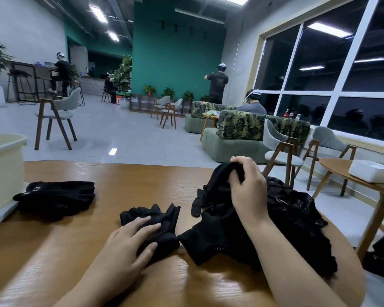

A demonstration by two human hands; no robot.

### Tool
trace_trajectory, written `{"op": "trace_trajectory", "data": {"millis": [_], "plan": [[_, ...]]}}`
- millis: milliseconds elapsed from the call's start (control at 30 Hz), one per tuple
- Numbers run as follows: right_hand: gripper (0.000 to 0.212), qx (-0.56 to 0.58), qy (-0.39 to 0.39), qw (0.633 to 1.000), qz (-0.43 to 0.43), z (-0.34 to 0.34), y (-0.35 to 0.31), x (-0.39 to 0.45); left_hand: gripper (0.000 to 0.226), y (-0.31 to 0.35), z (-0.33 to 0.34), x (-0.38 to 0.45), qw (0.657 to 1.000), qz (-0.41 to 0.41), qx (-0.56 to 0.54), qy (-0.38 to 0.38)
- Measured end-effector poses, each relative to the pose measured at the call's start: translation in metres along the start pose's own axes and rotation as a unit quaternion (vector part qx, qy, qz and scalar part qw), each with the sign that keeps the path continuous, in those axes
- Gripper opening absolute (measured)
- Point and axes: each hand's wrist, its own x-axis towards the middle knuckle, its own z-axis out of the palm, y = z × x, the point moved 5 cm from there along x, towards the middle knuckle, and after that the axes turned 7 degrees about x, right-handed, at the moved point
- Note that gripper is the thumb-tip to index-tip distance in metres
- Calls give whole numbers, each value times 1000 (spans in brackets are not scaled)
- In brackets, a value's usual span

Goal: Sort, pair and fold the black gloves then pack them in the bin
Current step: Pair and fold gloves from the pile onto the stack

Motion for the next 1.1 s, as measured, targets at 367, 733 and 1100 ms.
{"op": "trace_trajectory", "data": {"millis": [367,733,1100], "plan": [[30,121,-86,984,-96,70,-40,-64,61,21,-31,-7,977,15,-163,140],[20,173,-166,966,-96,83,-37,-95,32,21,-44,8,956,2,-213,200],[45,136,-197,970,39,77,-6,-92,38,3,-23,17,947,-50,-298,109]]}}
